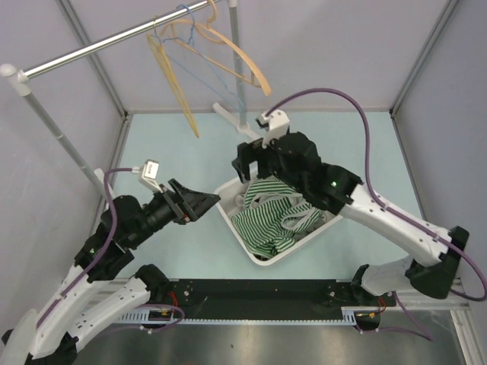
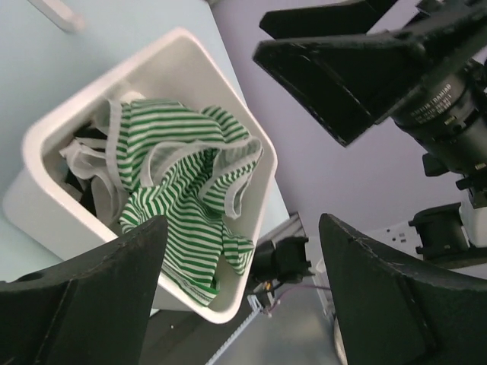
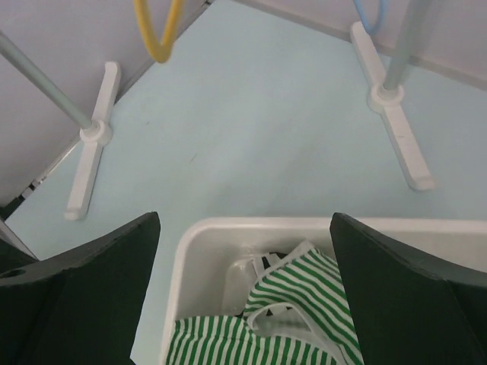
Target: Remove the tank top from the hanger
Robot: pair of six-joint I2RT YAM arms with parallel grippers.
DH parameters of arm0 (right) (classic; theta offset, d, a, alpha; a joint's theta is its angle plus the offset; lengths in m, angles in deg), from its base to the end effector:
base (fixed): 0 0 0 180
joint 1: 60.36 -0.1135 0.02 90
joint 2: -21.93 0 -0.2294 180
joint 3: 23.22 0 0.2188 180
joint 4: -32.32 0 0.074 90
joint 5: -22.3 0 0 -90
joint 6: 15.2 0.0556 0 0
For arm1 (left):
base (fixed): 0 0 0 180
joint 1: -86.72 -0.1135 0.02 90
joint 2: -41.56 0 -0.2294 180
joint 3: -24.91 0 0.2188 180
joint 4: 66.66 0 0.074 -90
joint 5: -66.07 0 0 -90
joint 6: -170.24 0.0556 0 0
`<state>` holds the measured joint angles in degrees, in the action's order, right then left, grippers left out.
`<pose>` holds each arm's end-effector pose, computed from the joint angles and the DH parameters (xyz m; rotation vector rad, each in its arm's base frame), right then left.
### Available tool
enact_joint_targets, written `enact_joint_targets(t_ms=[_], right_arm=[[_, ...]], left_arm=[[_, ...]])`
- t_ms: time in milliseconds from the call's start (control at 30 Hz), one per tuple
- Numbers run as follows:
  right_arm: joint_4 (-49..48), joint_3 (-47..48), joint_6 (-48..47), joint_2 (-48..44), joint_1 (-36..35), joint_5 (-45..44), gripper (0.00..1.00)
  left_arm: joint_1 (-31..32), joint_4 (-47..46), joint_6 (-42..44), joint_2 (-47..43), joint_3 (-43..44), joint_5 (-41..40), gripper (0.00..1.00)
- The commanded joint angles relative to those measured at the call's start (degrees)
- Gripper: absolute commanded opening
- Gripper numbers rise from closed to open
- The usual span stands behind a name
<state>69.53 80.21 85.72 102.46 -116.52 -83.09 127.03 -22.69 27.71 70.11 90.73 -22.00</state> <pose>0.1835 0.2472 0.3934 -0.5296 1.7733 0.5828 0.0913 -0.0799 0.3405 -0.1692 1.8406 -1.2122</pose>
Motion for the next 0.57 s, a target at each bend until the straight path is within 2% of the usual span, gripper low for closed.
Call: enact_joint_targets(t_ms=[0,167,233,333,467,533], right_arm=[[1.03,-10.77,6.81,-10.81,-0.44,-4.19,1.00],[2.42,-24.05,15.26,-28.36,-0.53,-10.51,1.00],[3.57,-29.59,19.46,-33.14,-0.70,-12.63,1.00],[5.23,-37.06,23.44,-45.15,-0.70,-14.83,1.00],[8.66,-42.43,28.18,-52.47,-0.62,-16.24,1.00],[8.50,-44.72,29.15,-54.59,-0.79,-13.19,1.00]], left_arm=[[-0.32,-10.19,-1.08,3.52,-3.40,8.78,0.86],[-0.32,-16.70,-1.08,4.32,-7.62,11.34,0.86],[-0.24,-17.59,-0.55,3.70,-8.69,11.08,0.87],[-0.24,-18.38,0.15,3.00,-10.35,10.55,0.88],[-0.24,-19.35,0.41,2.65,-11.85,11.42,0.88],[-0.24,-22.32,0.33,1.95,-13.60,13.43,0.89]])
